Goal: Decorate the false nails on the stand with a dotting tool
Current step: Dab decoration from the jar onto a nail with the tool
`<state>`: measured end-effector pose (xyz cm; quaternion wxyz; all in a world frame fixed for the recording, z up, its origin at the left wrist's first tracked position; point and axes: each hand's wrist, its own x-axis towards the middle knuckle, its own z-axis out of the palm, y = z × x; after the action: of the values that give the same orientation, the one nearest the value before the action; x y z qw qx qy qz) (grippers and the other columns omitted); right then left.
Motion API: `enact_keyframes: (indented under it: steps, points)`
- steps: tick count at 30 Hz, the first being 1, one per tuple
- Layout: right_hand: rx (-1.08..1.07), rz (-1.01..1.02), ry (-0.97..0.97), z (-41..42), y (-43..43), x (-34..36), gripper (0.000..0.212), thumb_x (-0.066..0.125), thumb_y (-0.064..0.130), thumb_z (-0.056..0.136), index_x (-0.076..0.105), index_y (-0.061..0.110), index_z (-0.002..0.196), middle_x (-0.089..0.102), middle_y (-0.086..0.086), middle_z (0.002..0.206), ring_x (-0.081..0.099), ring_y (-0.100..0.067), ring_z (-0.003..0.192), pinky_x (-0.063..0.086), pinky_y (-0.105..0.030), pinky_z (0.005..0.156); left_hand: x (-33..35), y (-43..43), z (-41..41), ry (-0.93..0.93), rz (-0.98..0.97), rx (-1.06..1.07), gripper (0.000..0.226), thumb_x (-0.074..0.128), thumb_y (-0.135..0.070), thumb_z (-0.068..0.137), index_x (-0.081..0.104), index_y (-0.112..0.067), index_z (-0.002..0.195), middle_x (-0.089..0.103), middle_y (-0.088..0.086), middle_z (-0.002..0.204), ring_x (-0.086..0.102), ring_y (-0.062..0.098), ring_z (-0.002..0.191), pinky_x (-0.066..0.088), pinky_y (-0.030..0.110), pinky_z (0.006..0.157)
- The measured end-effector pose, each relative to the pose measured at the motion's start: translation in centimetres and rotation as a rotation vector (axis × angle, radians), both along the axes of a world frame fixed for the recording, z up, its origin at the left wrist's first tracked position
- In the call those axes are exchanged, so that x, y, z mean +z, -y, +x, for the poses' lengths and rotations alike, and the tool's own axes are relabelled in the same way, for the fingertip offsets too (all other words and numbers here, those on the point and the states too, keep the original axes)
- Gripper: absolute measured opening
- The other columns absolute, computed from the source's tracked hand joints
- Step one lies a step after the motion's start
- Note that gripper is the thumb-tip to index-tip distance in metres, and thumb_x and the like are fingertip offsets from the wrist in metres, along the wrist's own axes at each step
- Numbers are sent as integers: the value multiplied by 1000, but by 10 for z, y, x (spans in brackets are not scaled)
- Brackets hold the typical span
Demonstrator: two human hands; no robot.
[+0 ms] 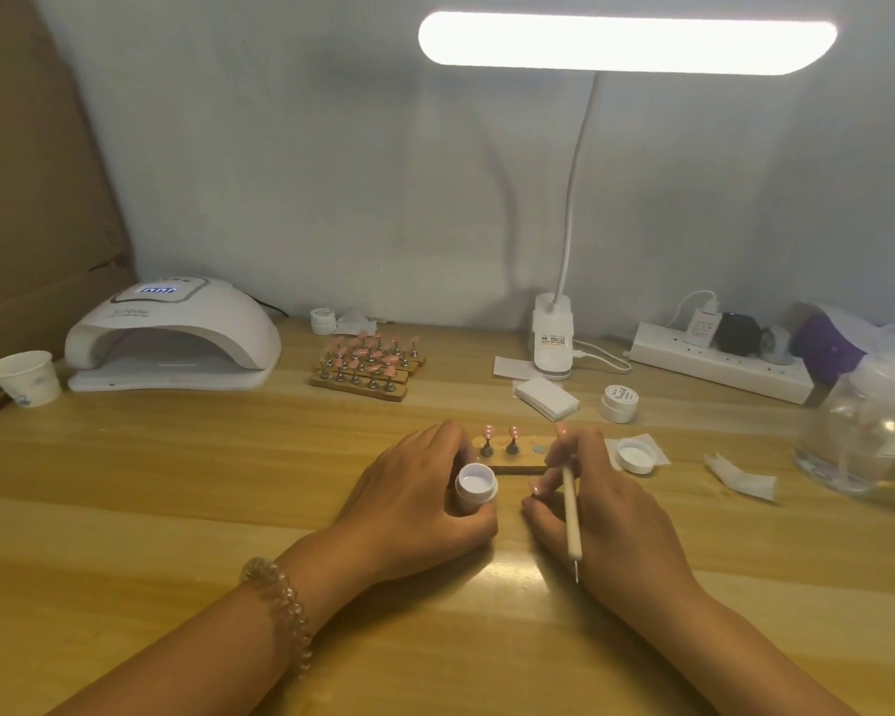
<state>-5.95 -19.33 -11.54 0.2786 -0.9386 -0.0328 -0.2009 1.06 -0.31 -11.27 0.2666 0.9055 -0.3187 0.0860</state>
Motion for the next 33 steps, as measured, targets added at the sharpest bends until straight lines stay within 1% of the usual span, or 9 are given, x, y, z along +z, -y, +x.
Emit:
enact_keyframes:
  steps: [5,10,12,14,17,21,24,28,33]
  points:
    - [2,72,16,-1,-1,2,47,69,48,81,31,37,106,58,23,85,62,3,77,52,-33,63,2,3,-3,40,17,-3,34,63,-57,76,38,-40,93,52,-18,91,50,3,79,29,14,57]
    - [2,286,120,-5,-3,8,41,36,68,87,48,33,104,62,17,81,62,-4,74,46,-33,63,3,4,-5,70,16,-2,35,63,-54,75,37,-38,93,49,-16,92,49,3,73,28,15,55]
    - [24,436,183,-7,-4,14,42,27,61,92,59,34,100,60,16,76,59,-4,74,40,-26,62,3,4,-6,84,30,-16,37,63,-54,74,36,-38,94,47,-16,92,49,4,73,27,15,54]
    - [70,594,207,-10,-8,19,32,37,42,94,65,27,97,57,7,69,53,-5,65,35,-24,60,4,4,-8,118,50,-34,38,60,-56,73,34,-38,93,45,-15,91,47,4,71,25,14,53]
    - [124,726,167,-15,-19,21,15,52,26,82,56,13,87,57,-5,63,52,-9,56,37,-25,55,5,5,-12,168,73,-56,39,58,-55,71,33,-36,93,43,-13,89,42,8,66,23,16,51]
    - [115,622,163,-19,-26,19,37,55,42,64,49,7,71,55,-17,59,50,-35,59,41,-46,56,6,7,-14,195,92,-67,39,59,-53,72,32,-34,94,40,-13,87,39,3,62,21,16,50]
    - [93,610,148,-17,-26,18,41,58,43,63,50,4,70,58,-14,57,53,-32,59,42,-45,58,7,7,-15,207,97,-61,40,60,-53,72,32,-34,93,39,-12,87,40,4,62,19,17,50]
    - [80,581,129,-16,-27,17,24,61,26,70,51,4,71,60,-12,57,54,-30,58,42,-45,57,7,8,-17,225,106,-60,43,63,-52,72,33,-32,94,38,-13,88,39,3,62,20,17,49]
    - [61,562,142,-17,-26,18,22,61,24,71,51,5,71,59,-11,56,54,-28,57,42,-43,57,7,9,-18,227,114,-47,41,62,-52,73,33,-31,94,39,-12,88,37,3,61,19,17,49]
